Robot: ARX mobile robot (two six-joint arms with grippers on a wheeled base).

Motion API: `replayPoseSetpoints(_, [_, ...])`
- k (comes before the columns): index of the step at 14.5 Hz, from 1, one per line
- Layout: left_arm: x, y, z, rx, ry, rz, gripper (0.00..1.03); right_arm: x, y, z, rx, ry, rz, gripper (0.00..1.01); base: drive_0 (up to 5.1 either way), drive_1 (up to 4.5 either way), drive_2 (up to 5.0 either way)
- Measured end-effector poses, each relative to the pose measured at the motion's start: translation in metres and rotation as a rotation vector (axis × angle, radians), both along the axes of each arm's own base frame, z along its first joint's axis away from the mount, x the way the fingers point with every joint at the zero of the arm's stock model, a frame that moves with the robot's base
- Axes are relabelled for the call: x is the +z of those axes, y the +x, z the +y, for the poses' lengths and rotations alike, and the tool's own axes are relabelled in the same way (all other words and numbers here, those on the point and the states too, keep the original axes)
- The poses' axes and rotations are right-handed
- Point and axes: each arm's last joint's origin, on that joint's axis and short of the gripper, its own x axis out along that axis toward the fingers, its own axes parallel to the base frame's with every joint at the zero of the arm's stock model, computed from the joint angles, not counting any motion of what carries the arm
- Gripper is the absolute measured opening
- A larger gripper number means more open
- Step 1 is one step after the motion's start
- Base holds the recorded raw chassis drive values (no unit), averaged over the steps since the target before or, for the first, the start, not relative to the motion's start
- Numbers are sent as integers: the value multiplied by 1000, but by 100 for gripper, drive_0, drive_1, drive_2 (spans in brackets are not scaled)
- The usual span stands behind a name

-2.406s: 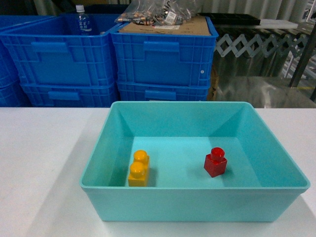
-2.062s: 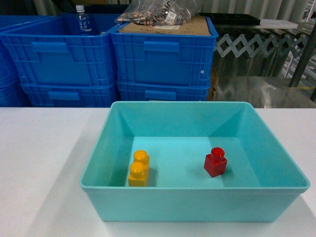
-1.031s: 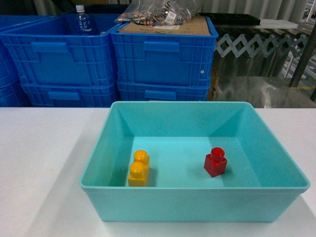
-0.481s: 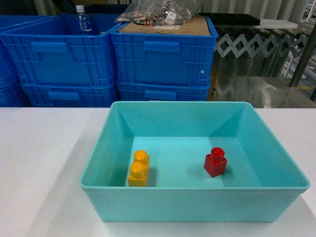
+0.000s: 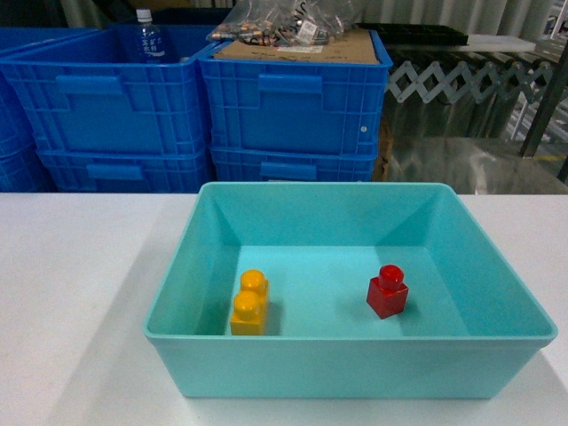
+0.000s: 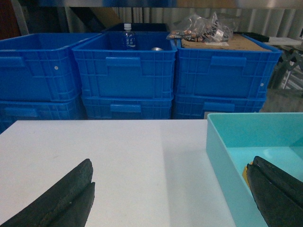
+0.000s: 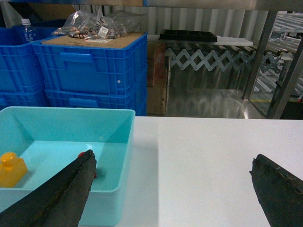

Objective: Pick red block from blue box to shelf

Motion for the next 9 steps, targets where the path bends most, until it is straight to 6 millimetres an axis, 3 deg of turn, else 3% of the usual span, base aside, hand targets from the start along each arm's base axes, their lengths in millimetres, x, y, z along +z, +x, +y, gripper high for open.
replayPoseSetpoints(9, [0, 0, 0, 0, 0, 0, 98, 0, 0, 0, 0, 0, 0, 98, 0, 0, 0])
